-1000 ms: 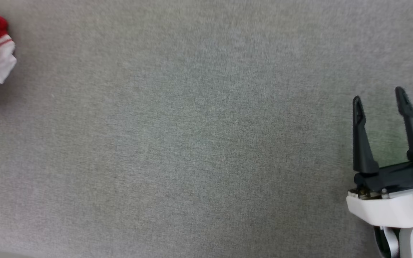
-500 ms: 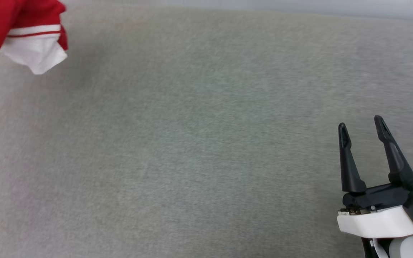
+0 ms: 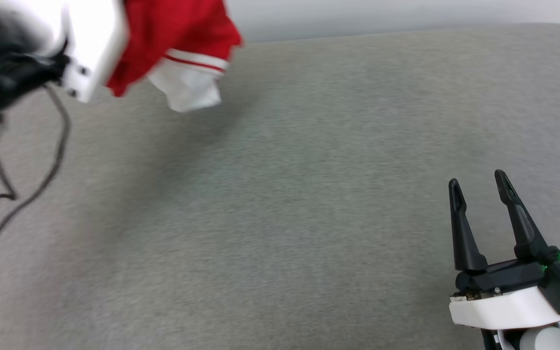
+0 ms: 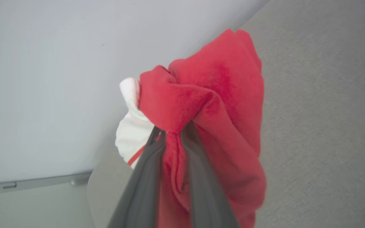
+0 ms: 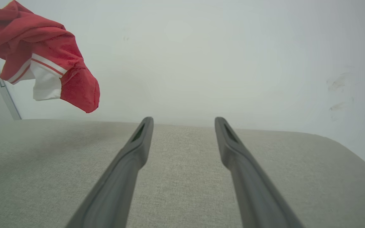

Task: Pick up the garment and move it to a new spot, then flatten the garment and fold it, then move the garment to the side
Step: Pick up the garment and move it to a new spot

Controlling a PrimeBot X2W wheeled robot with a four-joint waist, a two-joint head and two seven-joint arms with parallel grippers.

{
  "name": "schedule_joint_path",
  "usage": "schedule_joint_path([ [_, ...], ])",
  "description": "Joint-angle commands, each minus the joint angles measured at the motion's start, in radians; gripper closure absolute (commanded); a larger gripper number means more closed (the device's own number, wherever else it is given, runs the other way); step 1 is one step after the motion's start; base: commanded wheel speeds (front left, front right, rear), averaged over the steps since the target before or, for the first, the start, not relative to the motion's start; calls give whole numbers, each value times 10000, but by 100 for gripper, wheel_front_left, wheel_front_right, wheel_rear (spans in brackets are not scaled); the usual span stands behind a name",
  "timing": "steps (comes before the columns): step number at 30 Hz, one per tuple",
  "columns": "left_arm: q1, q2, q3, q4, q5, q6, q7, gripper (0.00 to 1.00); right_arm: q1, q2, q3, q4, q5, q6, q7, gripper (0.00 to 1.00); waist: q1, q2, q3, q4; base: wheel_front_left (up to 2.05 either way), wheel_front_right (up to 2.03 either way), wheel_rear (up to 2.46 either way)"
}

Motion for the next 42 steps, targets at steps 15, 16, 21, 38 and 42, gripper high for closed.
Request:
schedule_joint_path([
  [15,407,-2374,-3572,485,-832,3,-1047,100,-298,18,140,42,303,-7,-24,0,1,0,951,-1628,0,0,0],
  [16,505,-2456,-3793,596,-919,3,-1163,100,-335,17,126,43,303,-7,-24,0,1,0,1041,-1632,0,0,0],
  [21,982,-2649,-4602,1092,-1210,3,-1557,100,-471,18,68,99,249,-7,-24,0,1,0,1349,-1594,0,0,0],
  [38,1523,-2934,-4832,1699,-544,4,-5023,0,-73,17,-66,416,-34,-7,-24,0,1,0,241,-781,0,0,0],
  [42,1815,-2860,-4430,1593,-176,443,-6481,0,225,17,-112,477,-115,-7,-24,0,1,0,-277,-466,0,0,0],
])
